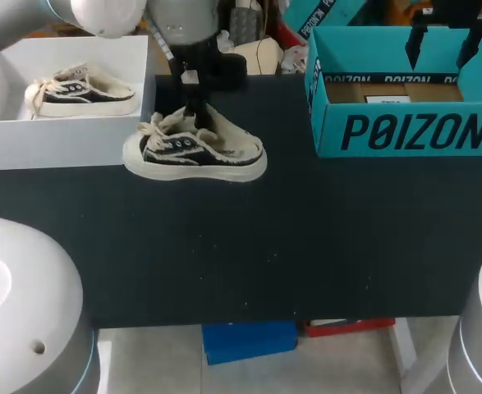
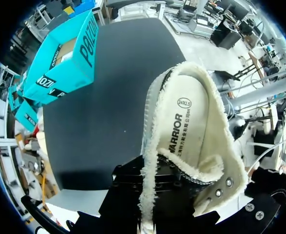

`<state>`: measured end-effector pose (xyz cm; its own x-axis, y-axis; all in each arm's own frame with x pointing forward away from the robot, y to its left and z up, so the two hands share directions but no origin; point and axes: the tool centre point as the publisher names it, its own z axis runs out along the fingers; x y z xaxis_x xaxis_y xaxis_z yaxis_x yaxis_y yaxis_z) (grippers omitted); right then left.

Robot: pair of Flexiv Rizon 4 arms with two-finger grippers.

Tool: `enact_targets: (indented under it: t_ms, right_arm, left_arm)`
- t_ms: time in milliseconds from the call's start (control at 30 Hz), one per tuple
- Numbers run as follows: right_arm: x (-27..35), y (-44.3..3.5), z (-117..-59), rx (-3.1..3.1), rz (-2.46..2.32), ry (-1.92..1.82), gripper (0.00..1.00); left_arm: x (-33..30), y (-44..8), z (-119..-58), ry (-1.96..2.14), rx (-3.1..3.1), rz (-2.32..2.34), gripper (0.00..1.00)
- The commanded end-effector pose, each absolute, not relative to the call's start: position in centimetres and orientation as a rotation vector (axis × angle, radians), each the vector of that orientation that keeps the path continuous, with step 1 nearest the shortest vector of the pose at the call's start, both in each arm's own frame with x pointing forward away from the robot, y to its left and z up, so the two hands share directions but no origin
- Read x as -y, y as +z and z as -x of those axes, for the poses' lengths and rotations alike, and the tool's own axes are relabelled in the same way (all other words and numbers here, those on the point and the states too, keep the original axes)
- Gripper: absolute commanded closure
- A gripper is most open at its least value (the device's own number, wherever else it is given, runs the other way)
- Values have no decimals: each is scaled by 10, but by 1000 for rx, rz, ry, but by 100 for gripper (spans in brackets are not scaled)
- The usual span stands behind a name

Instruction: Take the shoe out of the shoebox, open the shoe tongue, remove and reinsert the insole, then place the shoe into the shoebox

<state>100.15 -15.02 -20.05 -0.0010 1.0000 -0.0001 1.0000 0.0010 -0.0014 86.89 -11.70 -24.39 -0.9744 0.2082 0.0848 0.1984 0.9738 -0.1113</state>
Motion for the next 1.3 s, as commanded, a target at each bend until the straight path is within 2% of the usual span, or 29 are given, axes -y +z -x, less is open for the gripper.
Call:
enact_targets:
  t_ms: [33,367,900,933,967,1133,1300]
  right_arm:
    - [150,-200,-1001,2221,2220,1,0]
    - [150,-200,-1001,2221,2220,1,0]
    - [150,-200,-1001,2221,2220,1,0]
    - [150,-200,-1001,2221,2220,1,0]
    - [150,-200,-1001,2221,2220,1,0]
    - [150,-200,-1001,2221,2220,1,0]
    - [150,-200,-1001,2221,2220,1,0]
  left_arm:
    - [150,-284,-869,97,2985,287,100]
    - [183,-358,-859,49,2901,212,100]
    - [184,-401,-865,51,2985,110,100]
    - [184,-401,-865,68,2983,121,67]
    - [184,-399,-865,87,2990,141,0]
    - [186,-363,-856,246,2975,415,0]
    - [163,-300,-854,544,2893,606,0]
